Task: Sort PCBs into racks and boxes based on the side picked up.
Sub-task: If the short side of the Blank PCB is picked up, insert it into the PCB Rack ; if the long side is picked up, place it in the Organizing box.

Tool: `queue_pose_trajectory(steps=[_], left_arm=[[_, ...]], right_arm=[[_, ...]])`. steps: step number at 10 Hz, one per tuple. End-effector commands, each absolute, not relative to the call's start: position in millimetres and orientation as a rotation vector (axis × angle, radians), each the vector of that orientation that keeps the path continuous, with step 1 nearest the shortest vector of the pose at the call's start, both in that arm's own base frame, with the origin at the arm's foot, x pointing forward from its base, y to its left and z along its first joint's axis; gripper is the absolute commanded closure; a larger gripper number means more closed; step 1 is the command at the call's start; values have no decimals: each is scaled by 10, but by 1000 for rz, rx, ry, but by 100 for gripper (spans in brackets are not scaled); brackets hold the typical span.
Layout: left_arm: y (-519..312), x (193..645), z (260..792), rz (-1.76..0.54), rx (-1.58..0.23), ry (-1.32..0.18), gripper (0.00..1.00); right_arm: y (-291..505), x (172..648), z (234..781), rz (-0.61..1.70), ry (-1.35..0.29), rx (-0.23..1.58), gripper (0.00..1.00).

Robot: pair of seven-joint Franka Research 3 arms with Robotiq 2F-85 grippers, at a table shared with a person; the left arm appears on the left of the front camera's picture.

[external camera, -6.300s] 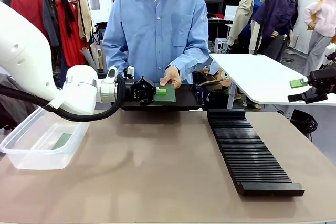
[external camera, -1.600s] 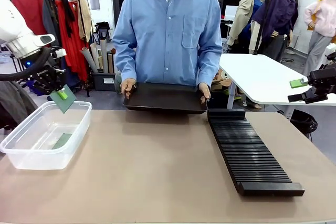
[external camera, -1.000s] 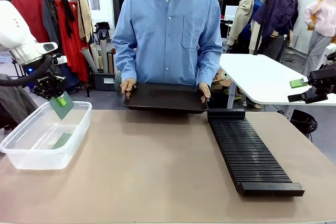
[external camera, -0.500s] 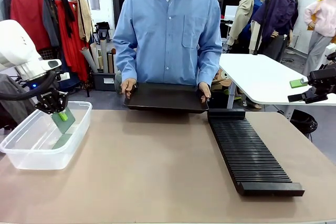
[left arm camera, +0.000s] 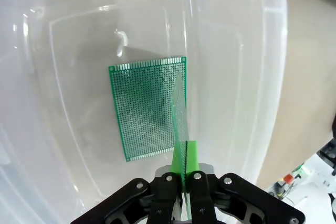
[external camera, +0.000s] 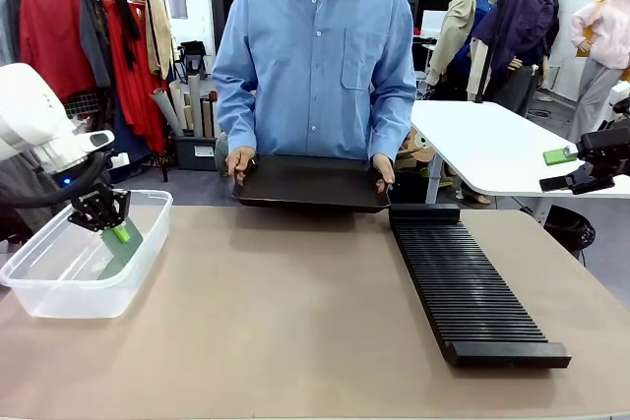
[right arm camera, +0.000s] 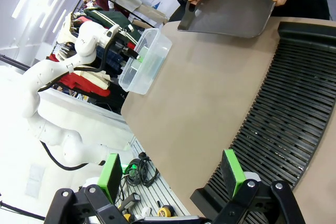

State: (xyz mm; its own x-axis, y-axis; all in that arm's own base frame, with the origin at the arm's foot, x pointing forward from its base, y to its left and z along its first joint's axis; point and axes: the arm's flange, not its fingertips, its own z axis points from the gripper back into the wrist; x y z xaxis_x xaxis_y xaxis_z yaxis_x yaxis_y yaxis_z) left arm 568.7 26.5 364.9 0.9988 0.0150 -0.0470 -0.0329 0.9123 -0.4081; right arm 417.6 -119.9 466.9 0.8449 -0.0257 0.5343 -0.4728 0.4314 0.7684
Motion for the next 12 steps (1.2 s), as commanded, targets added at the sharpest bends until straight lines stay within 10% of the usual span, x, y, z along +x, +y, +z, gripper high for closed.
queue_pose_trajectory(steps=[1,3,8,12], left_arm=[[317,5614,3538,30,-463,26,100],[365,5605,3417,46,-462,44,94],[401,5635,3540,41,-391,8,0],[397,5604,3907,53,-296,-60,0]], right_arm=[[-1185,4172,4692,292,-517,1105,0],[-1185,4172,4692,292,-517,1105,0],[-1185,4172,4692,292,-517,1105,0],[-1185,4172,4692,292,-517,1105,0]])
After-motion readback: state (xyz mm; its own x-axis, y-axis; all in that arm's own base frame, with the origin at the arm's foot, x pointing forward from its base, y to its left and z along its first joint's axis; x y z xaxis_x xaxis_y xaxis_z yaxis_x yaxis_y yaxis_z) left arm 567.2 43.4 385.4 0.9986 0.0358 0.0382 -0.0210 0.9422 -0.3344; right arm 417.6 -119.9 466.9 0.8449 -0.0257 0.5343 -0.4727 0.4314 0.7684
